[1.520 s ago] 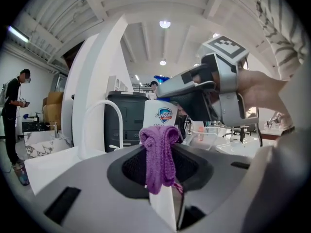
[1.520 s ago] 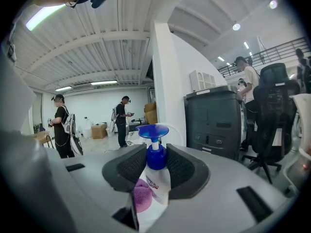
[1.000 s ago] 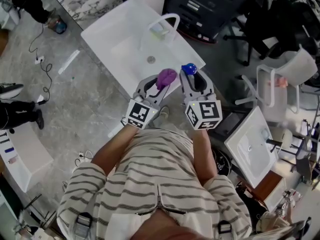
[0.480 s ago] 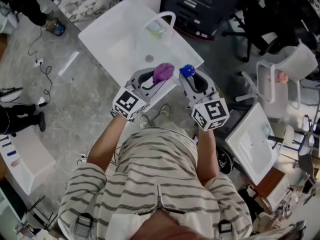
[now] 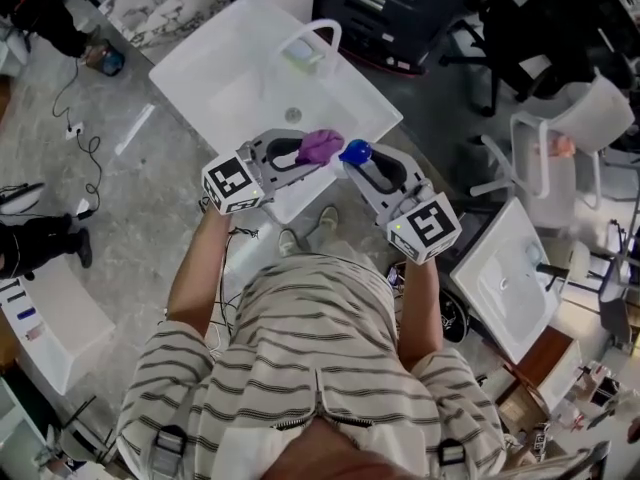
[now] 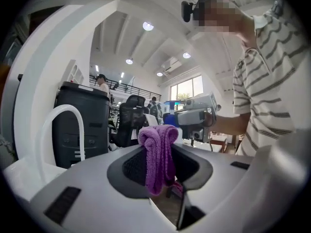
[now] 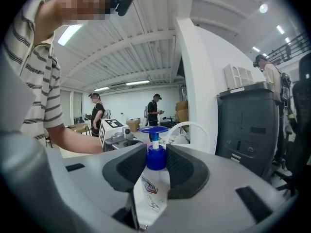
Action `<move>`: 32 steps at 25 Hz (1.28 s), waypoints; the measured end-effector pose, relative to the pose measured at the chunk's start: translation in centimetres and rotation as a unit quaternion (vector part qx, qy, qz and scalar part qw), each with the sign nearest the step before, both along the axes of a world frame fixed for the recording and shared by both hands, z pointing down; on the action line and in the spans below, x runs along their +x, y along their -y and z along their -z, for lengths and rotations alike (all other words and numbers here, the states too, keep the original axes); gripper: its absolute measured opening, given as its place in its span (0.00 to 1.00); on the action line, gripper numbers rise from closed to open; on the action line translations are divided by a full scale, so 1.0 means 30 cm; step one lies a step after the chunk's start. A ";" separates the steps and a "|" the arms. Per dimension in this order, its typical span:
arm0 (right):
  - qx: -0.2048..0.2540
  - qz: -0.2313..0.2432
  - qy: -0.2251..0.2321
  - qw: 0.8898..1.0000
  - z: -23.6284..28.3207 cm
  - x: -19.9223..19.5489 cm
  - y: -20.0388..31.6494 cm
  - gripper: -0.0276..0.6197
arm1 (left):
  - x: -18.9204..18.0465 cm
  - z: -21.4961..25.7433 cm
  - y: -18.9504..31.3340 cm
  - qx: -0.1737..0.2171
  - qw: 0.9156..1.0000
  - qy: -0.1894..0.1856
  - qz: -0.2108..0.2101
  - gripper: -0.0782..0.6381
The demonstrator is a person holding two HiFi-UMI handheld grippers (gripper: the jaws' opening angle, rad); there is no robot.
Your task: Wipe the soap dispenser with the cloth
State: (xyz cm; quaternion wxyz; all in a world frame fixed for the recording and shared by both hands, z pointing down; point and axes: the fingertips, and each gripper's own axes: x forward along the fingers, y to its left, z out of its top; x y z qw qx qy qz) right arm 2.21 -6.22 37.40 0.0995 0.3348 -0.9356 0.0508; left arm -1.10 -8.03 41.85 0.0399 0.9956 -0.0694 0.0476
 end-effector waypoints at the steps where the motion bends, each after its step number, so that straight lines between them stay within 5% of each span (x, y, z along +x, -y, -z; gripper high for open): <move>1: -0.001 0.009 0.004 1.000 0.003 -0.002 -0.007 0.25 | 0.002 0.002 -0.005 0.001 1.000 -0.001 -0.011 0.28; 10: -0.003 0.091 0.027 0.995 0.015 -0.031 -0.084 0.25 | 0.021 -0.005 -0.059 -0.014 0.995 -0.015 -0.099 0.27; 23: -0.016 0.174 0.089 0.981 0.088 -0.087 -0.166 0.25 | 0.041 -0.041 -0.125 -0.059 0.983 -0.016 -0.174 0.27; 32: -0.029 0.152 0.104 0.982 0.088 -0.064 -0.138 0.25 | 0.004 -0.100 -0.137 -0.081 0.982 -0.001 -0.172 0.27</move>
